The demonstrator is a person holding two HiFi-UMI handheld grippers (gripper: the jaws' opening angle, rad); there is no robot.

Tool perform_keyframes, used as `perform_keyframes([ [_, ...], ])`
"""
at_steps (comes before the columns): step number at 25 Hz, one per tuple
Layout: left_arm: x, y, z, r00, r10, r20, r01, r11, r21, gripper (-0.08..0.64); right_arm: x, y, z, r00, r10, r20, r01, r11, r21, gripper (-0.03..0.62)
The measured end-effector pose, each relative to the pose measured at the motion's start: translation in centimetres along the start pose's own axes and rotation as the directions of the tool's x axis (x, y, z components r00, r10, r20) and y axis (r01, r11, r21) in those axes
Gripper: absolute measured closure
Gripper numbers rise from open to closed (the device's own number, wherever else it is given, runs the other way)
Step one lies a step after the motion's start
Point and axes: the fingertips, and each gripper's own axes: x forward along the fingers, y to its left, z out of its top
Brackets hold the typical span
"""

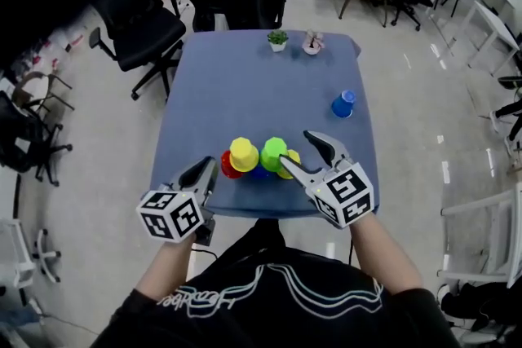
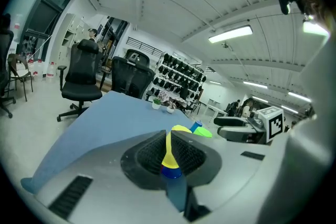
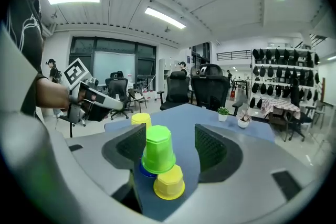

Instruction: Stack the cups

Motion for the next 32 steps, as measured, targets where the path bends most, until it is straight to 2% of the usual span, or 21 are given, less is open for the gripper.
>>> perform_keyframes([
  [5,2.1,0.8,1.8,1.000,0.001,-0.009,-0.001,1.000,0.010,0.512,-0.8,-3.7,0.8,0.998,-0.061,0.017,0.061,0.998,0.022,0.302],
  [14,7.2,2.7,3.6,0.999,-0.004,-0.044,0.005,1.000,0.018,0.512,-0.5,-12.4,-2.2,0.970,-0.237,-0.048,0.241,0.968,0.075,0.302],
  [21,11.2,4.6,4.1,0.997,-0.025,-0.067,0.024,1.000,-0.007,0.512,0.3,-19.2,-6.2,0.911,-0.391,-0.135,0.405,0.908,0.103,0.302],
  [26,13.4,6.3,3.6,0.995,-0.015,-0.094,0.013,1.000,-0.022,0.514,0.9,-23.3,-9.5,0.856,-0.479,-0.198,0.507,0.852,0.131,0.302],
  [29,14.2,7.1,3.1,0.994,-0.015,-0.110,0.012,1.000,-0.028,0.512,1.5,-25.0,-11.2,0.820,-0.520,-0.237,0.557,0.821,0.126,0.302],
  [32,14.9,7.6,2.7,0.993,-0.016,-0.120,0.013,0.999,-0.031,0.512,2.4,-26.1,-12.6,0.799,-0.541,-0.265,0.585,0.801,0.128,0.302],
])
